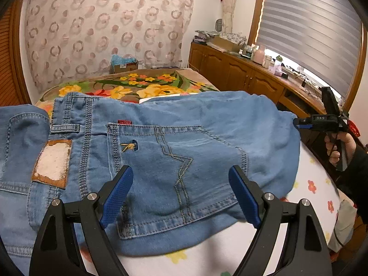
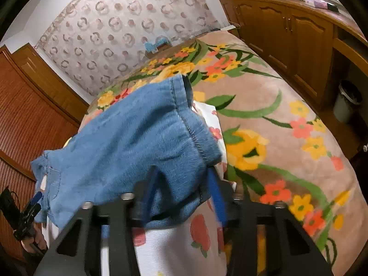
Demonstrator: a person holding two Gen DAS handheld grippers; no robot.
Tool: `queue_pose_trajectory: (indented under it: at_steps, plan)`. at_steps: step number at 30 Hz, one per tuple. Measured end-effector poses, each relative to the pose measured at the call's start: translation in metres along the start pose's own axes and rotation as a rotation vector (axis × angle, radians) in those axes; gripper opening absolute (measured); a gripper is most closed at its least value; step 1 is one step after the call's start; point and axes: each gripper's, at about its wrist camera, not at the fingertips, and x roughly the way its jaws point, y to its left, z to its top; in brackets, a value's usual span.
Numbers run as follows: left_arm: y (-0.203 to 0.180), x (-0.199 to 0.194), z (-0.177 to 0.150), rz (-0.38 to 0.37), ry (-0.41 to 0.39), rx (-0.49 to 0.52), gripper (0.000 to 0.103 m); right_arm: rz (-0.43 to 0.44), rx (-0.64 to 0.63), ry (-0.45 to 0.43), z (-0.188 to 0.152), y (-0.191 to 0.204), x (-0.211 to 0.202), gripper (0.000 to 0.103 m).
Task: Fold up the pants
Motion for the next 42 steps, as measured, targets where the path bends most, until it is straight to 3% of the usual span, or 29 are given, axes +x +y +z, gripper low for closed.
queue_pose_trajectory:
  at_steps: [1,4,16,28,33,35,37,38,42]
  plan:
    - [-0.001,-0.003,-0.001,0.006,-0.004,0.001,0.086,-0.001,0.0,-0.008,0.001,-0.003,-0.001,0.01]
    - [-0.005,-0.008,-0.002,0.01,-0.011,0.004,0.086,0.0,-0.024,-0.032,0.002,0.003,-0.004,0.003]
    - [-0.004,-0.033,-0.004,0.05,-0.047,-0.011,0.086,0.048,-0.283,-0.121,-0.005,0.089,-0.019,0.001]
    - [0.019,-0.062,-0.013,0.081,-0.091,-0.039,0.086,0.283,-0.542,-0.099,-0.044,0.222,-0.002,0.001]
    - [0.027,-0.062,-0.019,0.09,-0.087,-0.055,0.086,0.341,-0.608,-0.045,-0.065,0.255,0.019,0.002]
    - [0.029,-0.059,-0.021,0.091,-0.08,-0.057,0.086,0.316,-0.619,-0.024,-0.062,0.261,0.035,0.005]
    - [0.031,-0.056,-0.022,0.088,-0.075,-0.058,0.086,0.303,-0.615,-0.01,-0.062,0.258,0.046,0.023]
    - [0.031,-0.052,-0.021,0.084,-0.071,-0.059,0.086,0.302,-0.608,-0.007,-0.059,0.26,0.049,0.027]
    - [0.029,-0.042,-0.019,0.065,-0.062,-0.059,0.086,0.267,-0.589,-0.019,-0.049,0.254,0.051,0.029]
